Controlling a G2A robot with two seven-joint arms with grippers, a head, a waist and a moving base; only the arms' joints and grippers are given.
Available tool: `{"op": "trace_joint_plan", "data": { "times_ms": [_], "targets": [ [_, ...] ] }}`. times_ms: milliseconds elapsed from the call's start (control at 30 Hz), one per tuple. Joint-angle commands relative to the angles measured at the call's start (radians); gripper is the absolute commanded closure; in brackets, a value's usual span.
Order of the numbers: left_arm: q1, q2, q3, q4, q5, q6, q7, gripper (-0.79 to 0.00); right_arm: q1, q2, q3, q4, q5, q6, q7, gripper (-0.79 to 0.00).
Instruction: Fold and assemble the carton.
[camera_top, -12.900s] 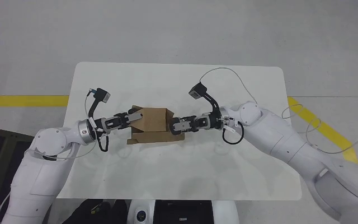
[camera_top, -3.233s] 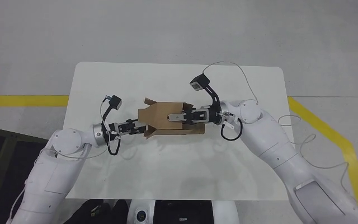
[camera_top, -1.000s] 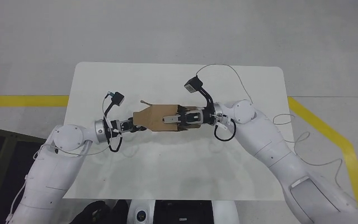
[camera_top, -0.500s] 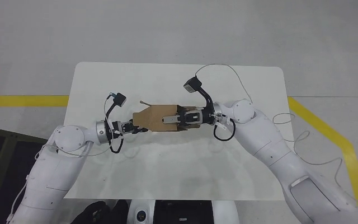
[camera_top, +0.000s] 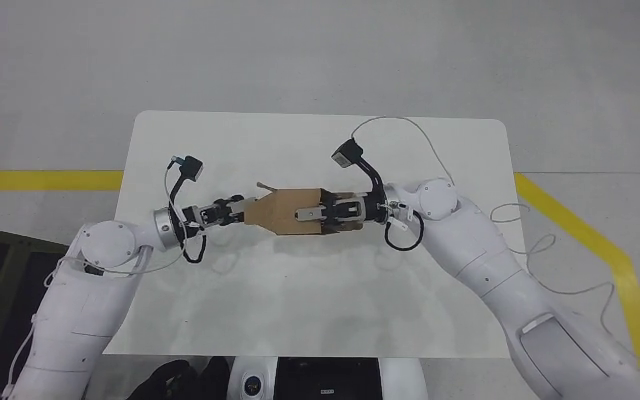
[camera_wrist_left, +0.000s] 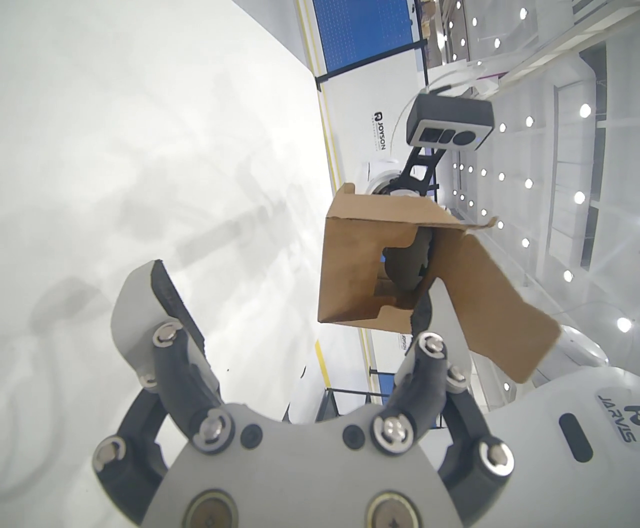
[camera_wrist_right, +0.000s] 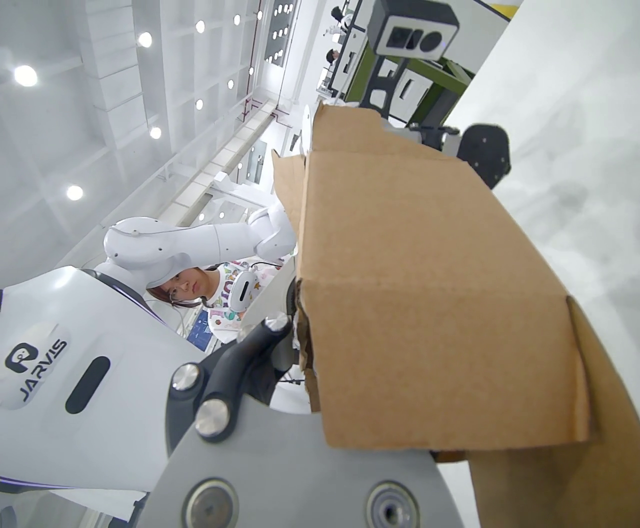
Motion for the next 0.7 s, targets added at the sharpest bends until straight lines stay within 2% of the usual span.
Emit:
{"op": "trace_joint_plan", "data": {
  "times_ms": [0,133,367,667],
  "targets": [
    [0.006,0.002,-0.011,0.008,0.002,-0.001,0.0,-0.785,-0.009,0.007,0.002,-0.008,-0.001,0.023,0.023,0.0],
    [0.013,0.003,-0.019,0.017,0.003,0.006,0.022,-0.785,-0.03,0.018,-0.001,-0.051,0.02,0.072,0.072,0.0],
    [0.005,-0.003,0.022,0.014,-0.012,0.017,0.003,-0.785,-0.039,0.019,-0.018,-0.096,0.039,0.102,0.102,0.0],
    [0.002,-0.004,0.032,-0.007,-0.103,0.011,-0.068,-0.785,-0.023,0.01,-0.022,-0.051,0.045,0.066,0.066,0.0]
  ]
}}
